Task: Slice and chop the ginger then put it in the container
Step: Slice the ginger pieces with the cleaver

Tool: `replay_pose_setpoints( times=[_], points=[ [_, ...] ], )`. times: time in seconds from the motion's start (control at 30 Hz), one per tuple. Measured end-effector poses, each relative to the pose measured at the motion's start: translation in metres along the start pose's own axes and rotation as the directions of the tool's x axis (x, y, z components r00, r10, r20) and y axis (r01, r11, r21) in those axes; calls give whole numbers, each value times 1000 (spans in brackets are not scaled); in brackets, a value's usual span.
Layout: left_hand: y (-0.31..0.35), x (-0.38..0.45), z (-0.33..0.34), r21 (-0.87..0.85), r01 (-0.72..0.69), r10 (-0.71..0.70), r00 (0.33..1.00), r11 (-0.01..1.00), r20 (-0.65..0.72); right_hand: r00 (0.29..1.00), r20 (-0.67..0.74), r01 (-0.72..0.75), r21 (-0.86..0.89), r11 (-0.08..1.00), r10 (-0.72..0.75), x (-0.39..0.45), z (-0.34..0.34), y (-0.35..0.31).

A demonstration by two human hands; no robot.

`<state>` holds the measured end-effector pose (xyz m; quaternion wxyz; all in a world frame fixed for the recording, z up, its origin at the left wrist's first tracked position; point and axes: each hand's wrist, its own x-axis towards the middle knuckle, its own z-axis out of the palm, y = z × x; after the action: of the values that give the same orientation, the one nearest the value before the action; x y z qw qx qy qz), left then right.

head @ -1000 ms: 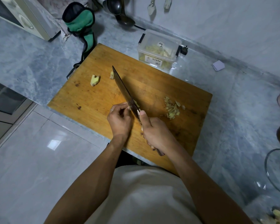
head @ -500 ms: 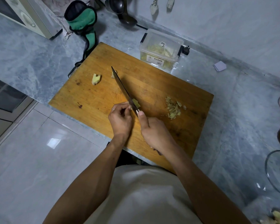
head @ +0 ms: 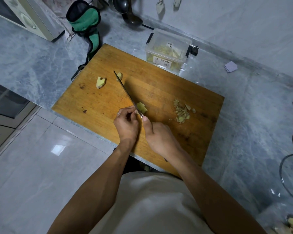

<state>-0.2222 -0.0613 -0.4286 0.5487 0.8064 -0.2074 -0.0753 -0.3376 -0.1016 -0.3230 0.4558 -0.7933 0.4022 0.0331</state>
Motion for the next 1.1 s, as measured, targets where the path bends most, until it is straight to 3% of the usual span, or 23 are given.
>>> replay_pose_setpoints(
  times=[0.37, 0.6, 1.1],
  points=[
    [0, 1, 0, 21, -10, 10, 1000, 1000, 8, 998, 8, -60, 80, 995, 59, 9, -2, 2],
    [3, 0, 0, 20, -3, 3, 1000, 1000, 2, 999, 14, -31, 9, 999, 31, 1, 4, 9],
    [1, 2, 0, 30, -20, 20, 1000, 999, 17, 997, 27, -69, 25, 997, 68, 14, 4, 11]
  ],
)
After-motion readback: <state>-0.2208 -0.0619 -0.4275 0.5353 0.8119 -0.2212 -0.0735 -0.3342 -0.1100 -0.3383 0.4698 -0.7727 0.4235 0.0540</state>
